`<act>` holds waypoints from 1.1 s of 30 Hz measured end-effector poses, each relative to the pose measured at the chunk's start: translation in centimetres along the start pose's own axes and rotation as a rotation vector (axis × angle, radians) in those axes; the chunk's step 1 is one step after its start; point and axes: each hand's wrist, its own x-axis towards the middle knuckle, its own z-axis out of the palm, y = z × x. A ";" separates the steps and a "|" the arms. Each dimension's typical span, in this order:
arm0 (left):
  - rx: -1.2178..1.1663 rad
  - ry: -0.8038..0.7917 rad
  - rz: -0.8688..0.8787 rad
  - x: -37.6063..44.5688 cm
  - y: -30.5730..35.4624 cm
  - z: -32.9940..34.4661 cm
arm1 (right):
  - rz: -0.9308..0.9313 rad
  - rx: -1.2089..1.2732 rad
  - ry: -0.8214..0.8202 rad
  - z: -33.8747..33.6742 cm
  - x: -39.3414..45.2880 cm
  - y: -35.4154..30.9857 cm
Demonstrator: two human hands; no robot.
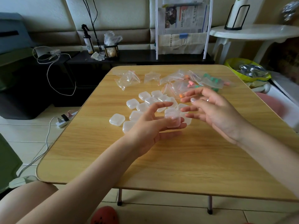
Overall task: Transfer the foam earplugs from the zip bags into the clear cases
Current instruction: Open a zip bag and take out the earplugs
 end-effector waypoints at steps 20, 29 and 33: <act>0.342 0.144 0.099 -0.1 0.4 0.4 | -0.214 -0.455 0.169 -2.9 1.0 0.3; 1.310 0.312 0.546 0.9 -1.5 -1.5 | 0.150 -0.676 0.290 -8.0 2.9 1.7; 1.481 0.222 0.575 1.2 -2.3 -1.7 | 0.207 -0.683 0.229 -7.8 3.0 2.2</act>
